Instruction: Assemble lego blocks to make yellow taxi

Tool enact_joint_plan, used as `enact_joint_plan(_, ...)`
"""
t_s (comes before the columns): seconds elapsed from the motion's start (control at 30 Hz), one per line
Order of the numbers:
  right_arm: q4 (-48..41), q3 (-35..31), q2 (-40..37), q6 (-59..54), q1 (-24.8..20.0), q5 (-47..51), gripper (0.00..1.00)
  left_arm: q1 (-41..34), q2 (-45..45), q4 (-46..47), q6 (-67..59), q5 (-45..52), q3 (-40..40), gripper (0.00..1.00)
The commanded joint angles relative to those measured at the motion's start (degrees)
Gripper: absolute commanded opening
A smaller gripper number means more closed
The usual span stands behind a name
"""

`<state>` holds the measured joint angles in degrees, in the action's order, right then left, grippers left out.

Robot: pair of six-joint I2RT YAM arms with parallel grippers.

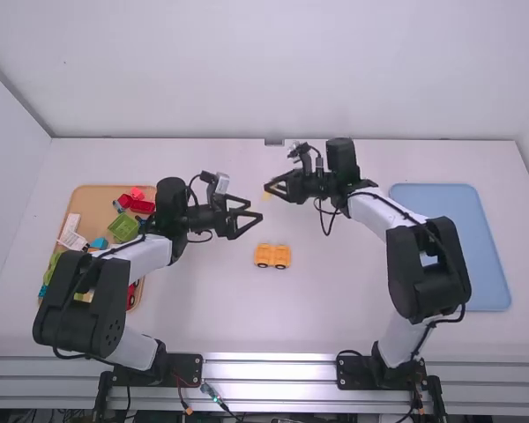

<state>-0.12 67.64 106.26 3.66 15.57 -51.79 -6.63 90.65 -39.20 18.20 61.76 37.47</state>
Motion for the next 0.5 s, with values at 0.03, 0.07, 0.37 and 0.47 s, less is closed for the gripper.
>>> enact_joint_plan(0.03,-16.15,6.62,-4.37,-7.13,1.01,25.16,0.0,-0.11,0.26,-0.28,-3.06,-4.22,-0.42,0.99)
enact_joint_plan(0.07,-18.03,7.15,-4.39,-7.1,1.2,26.77,0.0,-0.11,0.26,-0.33,-3.06,-4.59,-0.42,0.99)
enact_joint_plan(0.37,-38.25,4.81,-4.35,26.32,7.91,55.98,0.0,-0.13,0.26,-3.3,0.61,-16.13,-0.37,0.99)
enact_joint_plan(0.47,-39.47,3.34,-4.37,41.4,8.52,53.68,0.0,-0.11,0.26,-3.28,0.39,-16.41,-0.37,0.99)
